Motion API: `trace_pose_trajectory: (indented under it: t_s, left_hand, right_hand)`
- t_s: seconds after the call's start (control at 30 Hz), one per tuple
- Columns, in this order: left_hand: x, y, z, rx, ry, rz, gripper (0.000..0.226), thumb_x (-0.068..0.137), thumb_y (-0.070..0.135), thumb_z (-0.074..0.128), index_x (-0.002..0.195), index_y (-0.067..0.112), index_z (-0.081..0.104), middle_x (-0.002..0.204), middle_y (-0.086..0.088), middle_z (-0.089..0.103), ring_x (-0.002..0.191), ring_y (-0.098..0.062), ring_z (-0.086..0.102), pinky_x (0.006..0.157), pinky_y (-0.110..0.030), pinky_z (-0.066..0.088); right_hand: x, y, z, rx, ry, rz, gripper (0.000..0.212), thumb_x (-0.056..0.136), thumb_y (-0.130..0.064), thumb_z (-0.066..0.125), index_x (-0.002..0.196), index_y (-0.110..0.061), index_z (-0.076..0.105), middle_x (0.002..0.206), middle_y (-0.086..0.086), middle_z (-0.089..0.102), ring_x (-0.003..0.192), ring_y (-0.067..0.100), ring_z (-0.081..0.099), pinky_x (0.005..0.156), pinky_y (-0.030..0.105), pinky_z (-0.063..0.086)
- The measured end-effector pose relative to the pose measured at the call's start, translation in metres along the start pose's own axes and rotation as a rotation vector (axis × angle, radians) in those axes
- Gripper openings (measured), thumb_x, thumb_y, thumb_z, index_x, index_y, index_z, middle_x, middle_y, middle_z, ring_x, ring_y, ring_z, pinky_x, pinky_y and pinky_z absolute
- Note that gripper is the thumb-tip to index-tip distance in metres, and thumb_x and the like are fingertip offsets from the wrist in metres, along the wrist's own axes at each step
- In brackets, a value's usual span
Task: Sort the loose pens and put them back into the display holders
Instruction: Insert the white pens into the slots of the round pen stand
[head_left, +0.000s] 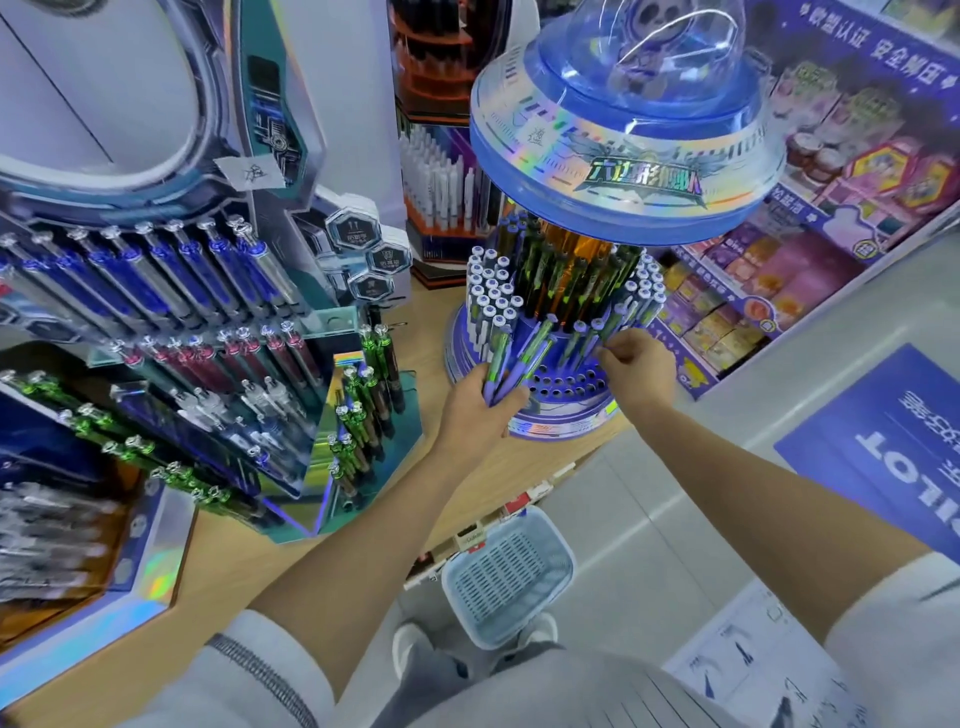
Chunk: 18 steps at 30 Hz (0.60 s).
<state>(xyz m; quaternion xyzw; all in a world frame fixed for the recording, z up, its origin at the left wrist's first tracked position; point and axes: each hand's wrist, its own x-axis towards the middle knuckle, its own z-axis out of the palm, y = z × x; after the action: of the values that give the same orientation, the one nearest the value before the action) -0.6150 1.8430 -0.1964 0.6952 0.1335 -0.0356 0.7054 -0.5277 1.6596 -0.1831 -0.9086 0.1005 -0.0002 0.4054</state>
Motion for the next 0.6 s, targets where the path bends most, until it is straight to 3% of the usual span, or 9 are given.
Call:
trace_pose_trajectory:
  t_s: [0.1, 0.2, 0.37, 0.47, 0.6]
  left_hand:
    - [-0.002, 0.0, 0.0, 0.002, -0.009, 0.008, 0.02, 0.091, 0.016, 0.064, 0.11, 0.009, 0.059, 0.065, 0.003, 0.051, 0.05, -0.007, 0.044, 0.047, -0.02, 0.041]
    - [-0.004, 0.001, 0.0, 0.0, -0.016, 0.012, 0.018, 0.091, 0.015, 0.064, 0.108, 0.013, 0.058, 0.066, 0.004, 0.051, 0.052, -0.008, 0.045, 0.048, -0.022, 0.042]
    - [-0.008, 0.0, 0.003, 0.022, -0.033, 0.021, 0.015, 0.09, 0.016, 0.066, 0.102, 0.012, 0.058, 0.067, 0.005, 0.052, 0.051, -0.007, 0.045, 0.048, -0.021, 0.042]
    - [-0.011, -0.002, 0.008, 0.012, -0.057, 0.04, 0.012, 0.09, 0.016, 0.066, 0.099, 0.015, 0.057, 0.068, 0.003, 0.052, 0.051, -0.009, 0.043, 0.047, -0.021, 0.041]
    - [-0.012, -0.002, 0.018, 0.019, -0.093, 0.068, 0.013, 0.089, 0.015, 0.067, 0.096, 0.02, 0.058, 0.075, -0.002, 0.056, 0.053, -0.012, 0.046, 0.047, -0.025, 0.042]
  right_hand:
    - [-0.002, 0.001, -0.001, -0.046, -0.03, -0.018, 0.016, 0.092, -0.021, 0.063, 0.102, -0.01, 0.069, 0.094, 0.004, 0.07, 0.088, 0.023, 0.066, 0.085, 0.041, 0.054]
    - [-0.007, 0.003, -0.003, -0.001, 0.023, -0.039, 0.028, 0.091, -0.023, 0.064, 0.116, -0.01, 0.064, 0.109, 0.003, 0.067, 0.101, 0.019, 0.062, 0.09, 0.034, 0.049]
    - [-0.035, -0.001, -0.01, 0.166, 0.101, -0.16, 0.008, 0.091, -0.023, 0.065, 0.093, -0.017, 0.061, 0.083, -0.004, 0.062, 0.075, 0.009, 0.056, 0.068, 0.024, 0.045]
    - [-0.05, -0.005, -0.013, 0.272, -0.071, -0.185, 0.013, 0.09, -0.028, 0.067, 0.092, -0.016, 0.064, 0.079, 0.003, 0.065, 0.067, 0.011, 0.06, 0.062, 0.023, 0.049]
    - [-0.061, -0.008, -0.014, 0.486, -0.368, -0.071, 0.034, 0.087, -0.021, 0.07, 0.115, -0.006, 0.056, 0.08, 0.006, 0.071, 0.063, 0.014, 0.065, 0.061, 0.026, 0.053]
